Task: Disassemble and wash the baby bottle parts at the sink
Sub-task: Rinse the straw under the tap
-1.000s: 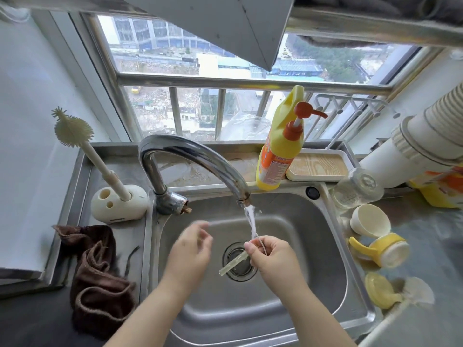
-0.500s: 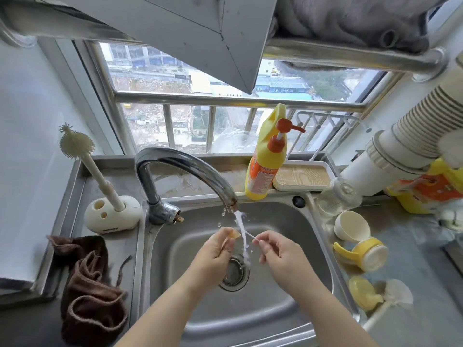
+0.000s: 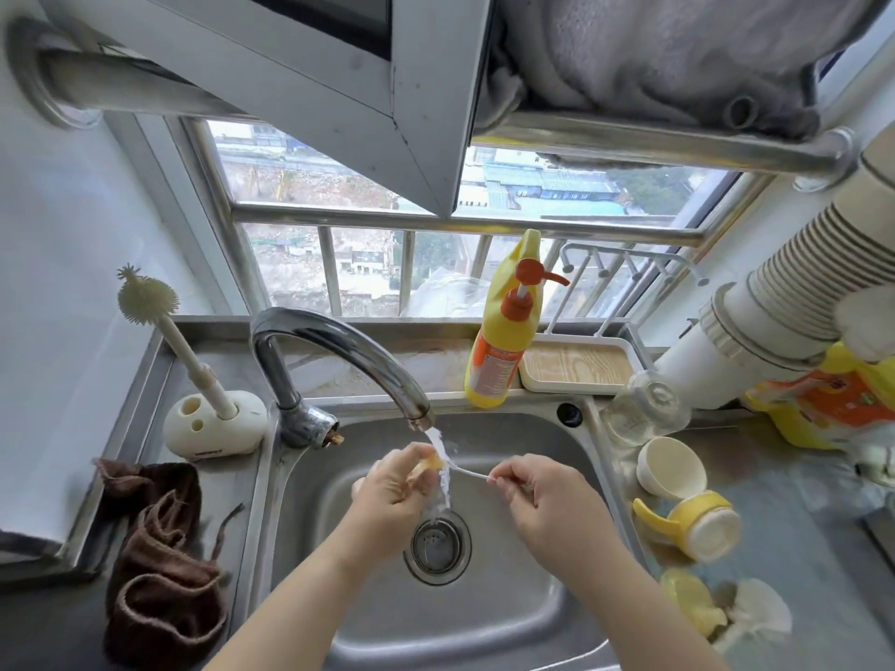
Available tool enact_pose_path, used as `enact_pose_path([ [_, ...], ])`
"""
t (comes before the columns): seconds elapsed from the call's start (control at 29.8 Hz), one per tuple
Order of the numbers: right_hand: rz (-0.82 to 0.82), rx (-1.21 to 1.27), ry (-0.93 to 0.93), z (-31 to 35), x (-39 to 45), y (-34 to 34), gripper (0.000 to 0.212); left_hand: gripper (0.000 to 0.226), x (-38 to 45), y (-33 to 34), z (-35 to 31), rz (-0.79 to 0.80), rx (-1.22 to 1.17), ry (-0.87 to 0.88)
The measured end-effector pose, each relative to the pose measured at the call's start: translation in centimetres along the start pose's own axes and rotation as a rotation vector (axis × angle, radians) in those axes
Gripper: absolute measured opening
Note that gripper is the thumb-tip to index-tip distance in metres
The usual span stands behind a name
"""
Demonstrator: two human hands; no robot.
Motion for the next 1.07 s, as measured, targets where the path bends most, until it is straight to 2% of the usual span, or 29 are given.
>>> enact_pose_path([
  [0.07,0.02,-0.048,-0.012,0.4,0.3,-0.3,0.017,0.024,0.1,-0.4,-0.5,-0.013,0.086,0.022],
  [0.17,0.082,-0.205,-0.062,1.0,1.0,-1.1,0.02,0.022,0.4,-1.0,-0.7,0.002,0.343,0.086],
  [0.24,0.122,-0.283,-0.09,1.3,1.7,-1.3,0.022,0.038,0.5,-1.1,-0.7,0.026,0.504,0.123],
  [0.3,0.161,-0.306,-0.116,2.0,2.6,-0.8,0.023,0.051,0.6,-0.9,-0.5,0.056,0.561,0.118],
  [0.4,0.234,-0.268,-0.129,2.6,4.0,-0.1,0.017,0.038,0.8,-1.1,-0.8,0.048,0.433,0.066],
  [0.54,0.193,-0.227,-0.14,2.6,4.9,-0.3,0.019,0.019,0.4,-1.3,-1.7,0.034,0.291,0.09],
  [0.6,0.241,-0.294,-0.181,2.7,4.6,0.7,0.019,0.018,0.2,-1.0,-1.8,0.034,0.293,0.088],
  [0.74,0.149,-0.191,-0.088,2.3,5.0,0.8,0.016,0.027,0.6,-1.2,-1.8,0.028,0.35,0.071],
  [0.81,0.256,-0.128,-0.08,2.3,4.7,1.9,0.013,0.02,0.6,-1.4,-1.6,0.038,0.344,0.069],
  [0.87,0.266,-0.058,-0.053,2.0,4.7,2.2,0.012,0.007,0.5,-1.3,-1.3,0.079,0.324,0.086],
  [0.94,0.187,-0.033,-0.027,1.4,5.2,1.6,0.012,0.01,0.4,-1.0,-0.8,0.1,0.321,0.091],
  [1.01,0.221,-0.064,-0.056,1.6,5.0,1.7,0.011,0.017,0.5,-0.8,-0.4,0.114,0.307,0.074],
  [1.07,0.26,-0.115,-0.101,2.1,4.6,2.1,0.012,0.037,0.5,-0.8,-0.4,0.129,0.314,0.077],
])
Point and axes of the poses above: each hand's wrist, its own x-axis towards the middle knuckle, its own y-axis out of the palm, z = x × y, the point moved 4 cm from there along x, towards the middle knuckle, and after that the axes turned 14 degrees about x, right-handed, at the moved point
